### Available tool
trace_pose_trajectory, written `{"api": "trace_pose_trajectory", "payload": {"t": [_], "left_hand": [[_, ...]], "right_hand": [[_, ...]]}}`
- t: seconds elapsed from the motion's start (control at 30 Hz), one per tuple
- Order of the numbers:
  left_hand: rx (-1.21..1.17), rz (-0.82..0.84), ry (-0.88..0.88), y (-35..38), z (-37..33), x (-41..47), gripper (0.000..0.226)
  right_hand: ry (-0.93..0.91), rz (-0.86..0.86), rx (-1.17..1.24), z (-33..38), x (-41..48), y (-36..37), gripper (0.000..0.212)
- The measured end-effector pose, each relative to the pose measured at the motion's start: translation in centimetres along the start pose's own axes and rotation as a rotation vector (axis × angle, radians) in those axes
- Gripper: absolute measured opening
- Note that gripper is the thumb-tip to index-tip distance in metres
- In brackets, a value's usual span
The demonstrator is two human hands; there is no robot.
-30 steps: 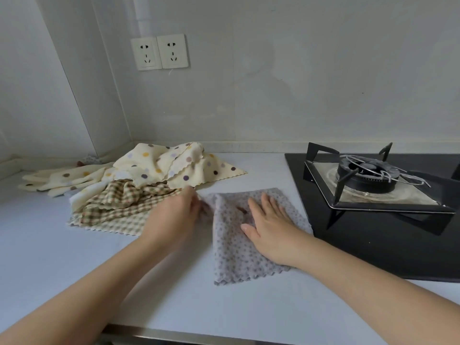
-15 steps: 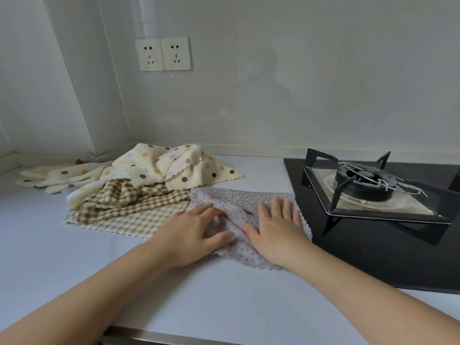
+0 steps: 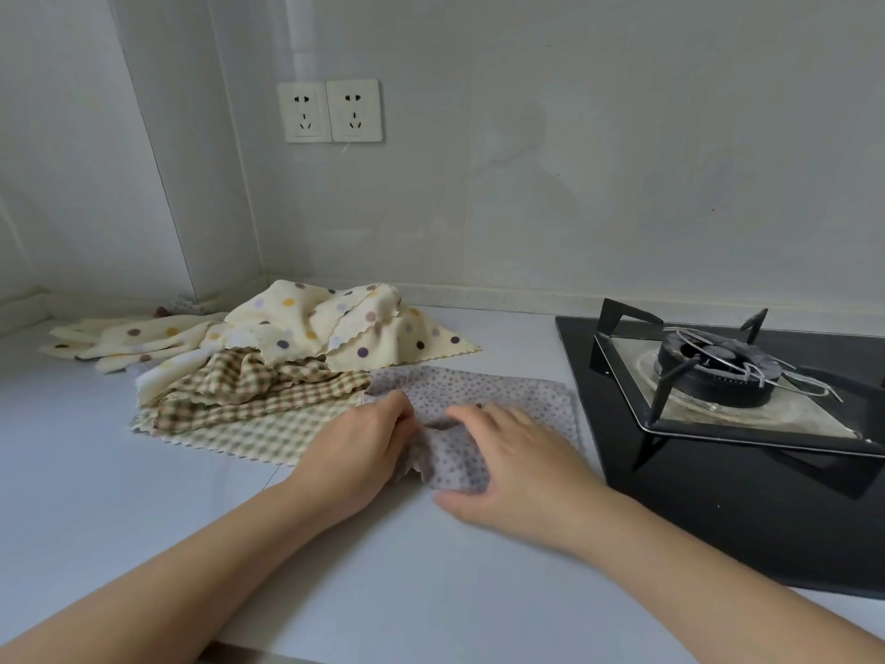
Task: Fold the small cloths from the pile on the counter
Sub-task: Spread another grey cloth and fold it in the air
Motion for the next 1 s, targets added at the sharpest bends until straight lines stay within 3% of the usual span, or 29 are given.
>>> {"api": "trace_pose_trajectory", "payload": {"t": [0.13, 0.3, 0.4, 0.5, 0.6, 0.7, 0.77, 0.87, 1.0], "left_hand": [[0.008, 0.022, 0.022, -0.1, -0.3, -0.1, 0.022], [0.276, 0.139, 0.049, 0.3, -1.0, -0.4, 0.062], [0.255, 0.071, 0.054, 0.3, -0.8, -0.4, 0.045], [0.163, 0.008, 0.051, -0.1, -0.5, -0.4, 0.022], [0.063, -0.073, -0.01, -0.8, 0.3, -0.3, 0.024], [-0.116, -0.204, -0.103, -1.6, 1.2, -0.1, 0.009], [-0.281, -0.241, -0.18, -2.0, 1.7, -0.1, 0.02], [-0.576, -0.283, -0.298, -2.1, 2.5, 0.1, 0.019], [-0.668, -0.267, -0.307, -2.0, 2.3, 0.3, 0.018]], "right_hand": [[0.035, -0.107, -0.02, -1.1, 0.7, -0.4, 0.048], [0.14, -0.186, 0.036, -3.1, 0.9, -1.2, 0.042], [0.175, -0.245, 0.102, -3.8, 0.8, -1.7, 0.036], [0.197, -0.282, 0.151, -4.0, 0.8, -1.8, 0.034], [0.21, -0.309, 0.159, -4.4, 0.8, -1.9, 0.034], [0.212, -0.379, 0.172, -5.3, 0.8, -2.1, 0.033], [0.196, -0.488, 0.194, -5.9, 0.7, -2.7, 0.027], [0.161, -0.639, 0.401, -6.3, 0.4, -3.4, 0.017], [0.158, -0.69, 0.691, -6.6, 0.4, -3.4, 0.016]]}}
Point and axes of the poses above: each hand's wrist, its own x-axis towards the middle knuckle, its own y-axis out of the palm, z = x × y, the point moved 4 cm from there along x, towards the middle knuckle, and after that the axes turned 6 degrees about z, right-handed, at the moved point
